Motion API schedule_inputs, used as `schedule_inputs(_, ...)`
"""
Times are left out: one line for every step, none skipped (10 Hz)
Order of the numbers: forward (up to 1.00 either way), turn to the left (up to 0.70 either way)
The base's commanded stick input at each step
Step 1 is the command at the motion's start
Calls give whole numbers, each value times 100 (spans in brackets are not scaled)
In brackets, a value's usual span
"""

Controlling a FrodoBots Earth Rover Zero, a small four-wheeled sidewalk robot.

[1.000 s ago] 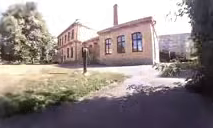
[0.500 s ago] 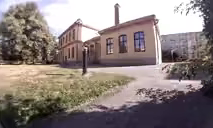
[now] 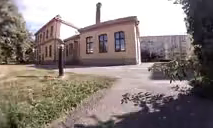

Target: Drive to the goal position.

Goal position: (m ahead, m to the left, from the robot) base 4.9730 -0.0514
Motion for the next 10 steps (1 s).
schedule_inputs(70, 0)
schedule_inputs(70, 0)
schedule_inputs(70, 0)
schedule_inputs(70, 0)
schedule_inputs(70, 0)
schedule_inputs(70, 0)
schedule_inputs(70, 0)
schedule_inputs(70, 0)
schedule_inputs(70, 17)
schedule_inputs(70, 35)
